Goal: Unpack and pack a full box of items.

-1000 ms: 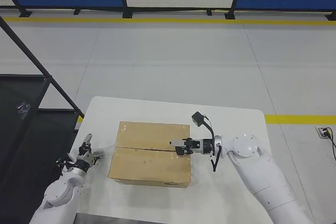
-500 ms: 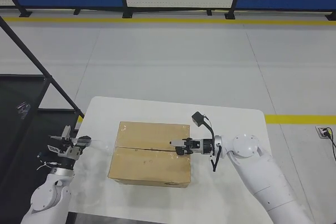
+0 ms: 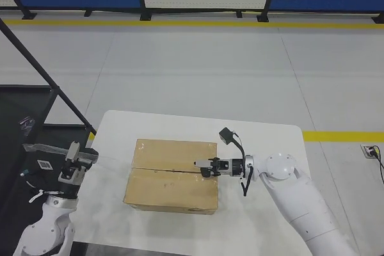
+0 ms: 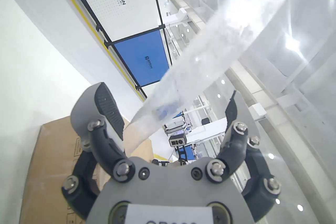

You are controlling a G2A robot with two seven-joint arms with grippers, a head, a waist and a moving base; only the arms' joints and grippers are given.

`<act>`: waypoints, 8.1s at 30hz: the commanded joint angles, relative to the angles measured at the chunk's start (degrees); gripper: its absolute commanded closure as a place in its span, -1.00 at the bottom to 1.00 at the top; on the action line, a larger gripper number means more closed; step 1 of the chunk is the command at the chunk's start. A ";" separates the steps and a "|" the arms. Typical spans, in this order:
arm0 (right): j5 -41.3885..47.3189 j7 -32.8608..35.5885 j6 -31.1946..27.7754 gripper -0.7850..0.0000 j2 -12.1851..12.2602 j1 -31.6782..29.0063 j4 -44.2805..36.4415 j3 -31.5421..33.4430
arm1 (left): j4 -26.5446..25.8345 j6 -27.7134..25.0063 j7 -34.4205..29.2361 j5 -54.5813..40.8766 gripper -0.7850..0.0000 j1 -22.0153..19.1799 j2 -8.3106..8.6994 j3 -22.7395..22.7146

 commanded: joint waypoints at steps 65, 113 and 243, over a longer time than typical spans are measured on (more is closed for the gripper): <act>0.24 -2.04 -2.88 -1.00 4.37 -14.18 -17.04 10.95 | -11.76 9.66 0.89 16.11 -1.00 -5.39 -3.16 18.98; -32.52 -16.70 -17.60 -1.00 5.99 -20.78 -33.60 3.48 | -16.05 -2.89 -11.50 -0.73 -1.00 16.72 -1.98 -11.95; -101.21 -46.76 -5.15 1.00 -6.31 -23.00 -41.48 -6.69 | -14.11 1.86 -20.17 -3.52 -1.00 11.49 -2.44 -2.52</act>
